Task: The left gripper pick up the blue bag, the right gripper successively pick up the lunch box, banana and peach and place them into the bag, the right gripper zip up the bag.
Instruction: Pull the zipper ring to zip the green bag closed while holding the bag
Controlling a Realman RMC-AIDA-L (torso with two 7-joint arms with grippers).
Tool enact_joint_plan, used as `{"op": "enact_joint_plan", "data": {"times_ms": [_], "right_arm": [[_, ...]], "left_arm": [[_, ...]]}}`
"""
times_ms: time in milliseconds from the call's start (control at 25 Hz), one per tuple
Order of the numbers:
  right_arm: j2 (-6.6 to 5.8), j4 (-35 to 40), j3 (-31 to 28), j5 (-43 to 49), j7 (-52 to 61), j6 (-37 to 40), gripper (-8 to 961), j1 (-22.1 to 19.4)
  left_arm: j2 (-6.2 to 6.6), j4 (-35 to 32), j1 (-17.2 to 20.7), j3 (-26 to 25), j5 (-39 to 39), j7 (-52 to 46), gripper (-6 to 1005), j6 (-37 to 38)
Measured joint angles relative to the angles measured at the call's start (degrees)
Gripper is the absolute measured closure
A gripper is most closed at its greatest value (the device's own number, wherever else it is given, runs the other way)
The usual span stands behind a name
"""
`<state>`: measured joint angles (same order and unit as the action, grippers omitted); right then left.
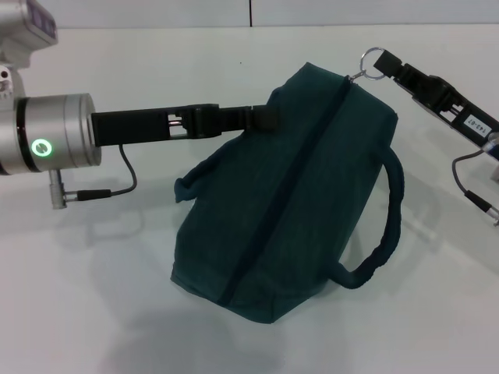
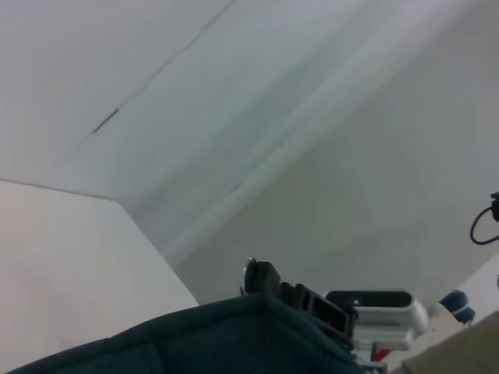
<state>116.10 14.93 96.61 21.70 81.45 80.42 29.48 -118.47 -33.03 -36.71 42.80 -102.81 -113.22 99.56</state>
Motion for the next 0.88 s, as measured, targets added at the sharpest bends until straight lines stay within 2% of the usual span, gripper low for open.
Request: {"op": "enact_joint_plan", "data": {"times_ms": [480, 880], "right_arm": [[-0.09, -1.4, -0.2, -0.7, 1.5, -0.9, 813, -0.2], [-0.07, -2.6, 0.3, -0.4, 2.0, -2.6, 809, 0.5]], "left_arm": [[0.24, 0.0, 0.5, -0.1, 1.8, 1.9, 863, 5.5], [0.37, 0.0, 1.4, -0.4, 2.7, 2.4, 862, 6.1]]}}
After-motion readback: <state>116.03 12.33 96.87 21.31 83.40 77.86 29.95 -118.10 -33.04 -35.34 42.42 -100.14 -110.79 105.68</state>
